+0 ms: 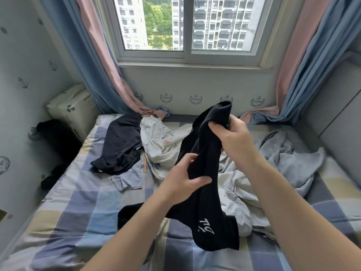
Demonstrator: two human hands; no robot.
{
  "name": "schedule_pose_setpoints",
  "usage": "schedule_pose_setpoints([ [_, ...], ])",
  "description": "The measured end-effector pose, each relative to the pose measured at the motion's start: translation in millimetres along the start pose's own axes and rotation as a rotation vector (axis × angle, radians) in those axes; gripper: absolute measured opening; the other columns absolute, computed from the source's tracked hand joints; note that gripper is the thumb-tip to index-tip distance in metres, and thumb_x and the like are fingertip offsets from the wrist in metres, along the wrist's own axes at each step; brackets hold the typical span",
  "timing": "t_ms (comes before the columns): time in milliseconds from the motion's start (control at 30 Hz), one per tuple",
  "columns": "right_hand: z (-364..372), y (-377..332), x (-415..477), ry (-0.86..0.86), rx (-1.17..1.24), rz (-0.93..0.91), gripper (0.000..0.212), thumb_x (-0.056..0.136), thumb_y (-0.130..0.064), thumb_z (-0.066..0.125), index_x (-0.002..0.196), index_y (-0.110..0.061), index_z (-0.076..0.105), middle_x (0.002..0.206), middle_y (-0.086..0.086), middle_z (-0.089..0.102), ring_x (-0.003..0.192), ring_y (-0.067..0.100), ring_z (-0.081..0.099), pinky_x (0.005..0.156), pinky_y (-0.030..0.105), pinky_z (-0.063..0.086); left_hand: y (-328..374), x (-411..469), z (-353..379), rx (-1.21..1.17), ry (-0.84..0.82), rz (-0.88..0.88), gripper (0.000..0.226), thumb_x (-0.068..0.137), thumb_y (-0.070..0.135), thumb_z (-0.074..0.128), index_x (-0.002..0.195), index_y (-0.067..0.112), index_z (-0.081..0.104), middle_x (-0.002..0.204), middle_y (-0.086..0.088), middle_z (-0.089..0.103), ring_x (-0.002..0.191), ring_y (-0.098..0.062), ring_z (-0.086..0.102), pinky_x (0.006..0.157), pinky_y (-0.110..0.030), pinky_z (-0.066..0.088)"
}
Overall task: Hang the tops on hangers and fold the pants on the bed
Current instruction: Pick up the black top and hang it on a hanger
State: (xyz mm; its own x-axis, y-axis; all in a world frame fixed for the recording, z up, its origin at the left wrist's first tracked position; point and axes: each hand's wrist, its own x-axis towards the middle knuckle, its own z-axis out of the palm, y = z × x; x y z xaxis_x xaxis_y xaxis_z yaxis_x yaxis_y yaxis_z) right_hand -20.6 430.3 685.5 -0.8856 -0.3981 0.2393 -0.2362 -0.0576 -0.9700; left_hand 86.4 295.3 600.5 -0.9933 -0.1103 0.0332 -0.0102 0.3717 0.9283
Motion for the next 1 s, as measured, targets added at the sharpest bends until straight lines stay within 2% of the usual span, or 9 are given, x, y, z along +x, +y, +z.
schedule_pose_setpoints([
  [100,0,-8,4,0.045,0.024,-0.002,0.008,0.087,-0.022,0.066,0.090,-0.014,0.069,0.086,0.010,0.073,0.082,0.022,0.071,0.069,0.038,0.058,-5,2,10,0.056,0.071,-0.021,0.014,0.094,0.035,0.064,0.108,0.030,0.064,0.100,0.015,0.072,0.096,-0.002,0.066,0.084,-0.028,0.053],
  [200,-10,-1,8,0.170,0.070,0.034,0.007,0.091,-0.016,0.070,0.093,-0.010,0.068,0.086,0.004,0.075,0.082,0.018,0.072,0.075,0.035,0.060,-14,3,7,0.070,0.178,-0.032,0.027,0.103,0.033,0.052,0.085,0.014,0.062,0.073,-0.005,0.064,0.066,-0.012,0.058,0.064,-0.034,0.044],
  [367,-31,38,4,0.355,0.067,0.257,0.020,0.094,-0.014,0.067,0.110,-0.020,0.057,0.109,0.007,0.070,0.095,0.019,0.069,0.078,0.034,0.057,-10,7,-13,-0.140,0.259,-0.039,0.025,0.103,0.028,0.047,0.096,0.029,0.071,0.082,0.002,0.067,0.075,-0.005,0.057,0.070,-0.018,0.045],
  [467,-33,56,-14,0.282,0.014,0.321,0.023,0.095,-0.010,0.065,0.113,-0.022,0.057,0.112,-0.001,0.070,0.105,0.016,0.066,0.084,0.030,0.051,-4,11,-21,-0.200,0.323,-0.067,0.027,0.103,0.033,0.049,0.092,0.036,0.073,0.084,0.001,0.066,0.077,-0.006,0.060,0.071,-0.014,0.047],
  [567,-28,65,-36,0.135,0.010,0.375,0.016,0.095,-0.010,0.065,0.109,-0.019,0.063,0.110,0.001,0.074,0.101,0.022,0.070,0.082,0.035,0.057,1,11,-17,-0.270,0.283,-0.118,0.036,0.103,0.034,0.052,0.093,0.003,0.065,0.080,-0.006,0.058,0.076,-0.021,0.055,0.071,-0.035,0.045],
  [667,-19,72,-59,-0.086,0.002,0.397,0.019,0.095,-0.014,0.067,0.114,-0.013,0.064,0.107,0.002,0.076,0.101,0.024,0.072,0.088,0.037,0.059,10,4,-9,-0.322,0.249,-0.125,0.034,0.103,0.033,0.054,0.089,0.006,0.068,0.083,-0.016,0.068,0.078,-0.025,0.062,0.076,-0.047,0.052],
  [767,-5,82,-78,-0.287,0.023,0.387,0.032,0.090,-0.013,0.074,0.120,-0.016,0.064,0.112,-0.002,0.075,0.105,0.015,0.071,0.083,0.025,0.057,25,1,-6,-0.409,0.215,-0.137,0.034,0.096,0.040,0.058,0.088,0.010,0.073,0.097,-0.027,0.070,0.083,-0.029,0.067,0.086,-0.059,0.053],
  [833,5,90,-85,-0.352,-0.001,0.386,0.035,0.088,-0.017,0.076,0.121,-0.025,0.066,0.113,-0.007,0.074,0.107,0.010,0.069,0.084,0.021,0.055,35,2,-7,-0.470,0.192,-0.148,0.034,0.089,0.045,0.060,0.087,0.015,0.076,0.095,-0.022,0.073,0.085,-0.028,0.069,0.088,-0.057,0.054],
  [1000,9,124,-88,-0.333,-0.274,0.488,0.022,0.093,-0.031,0.067,0.090,-0.052,0.071,0.094,-0.025,0.073,0.089,-0.004,0.069,0.072,0.013,0.054,53,10,-21,-0.552,0.188,-0.119,0.031,0.086,0.048,0.064,0.090,0.022,0.080,0.095,-0.012,0.077,0.088,-0.025,0.074,0.079,-0.042,0.062],
])
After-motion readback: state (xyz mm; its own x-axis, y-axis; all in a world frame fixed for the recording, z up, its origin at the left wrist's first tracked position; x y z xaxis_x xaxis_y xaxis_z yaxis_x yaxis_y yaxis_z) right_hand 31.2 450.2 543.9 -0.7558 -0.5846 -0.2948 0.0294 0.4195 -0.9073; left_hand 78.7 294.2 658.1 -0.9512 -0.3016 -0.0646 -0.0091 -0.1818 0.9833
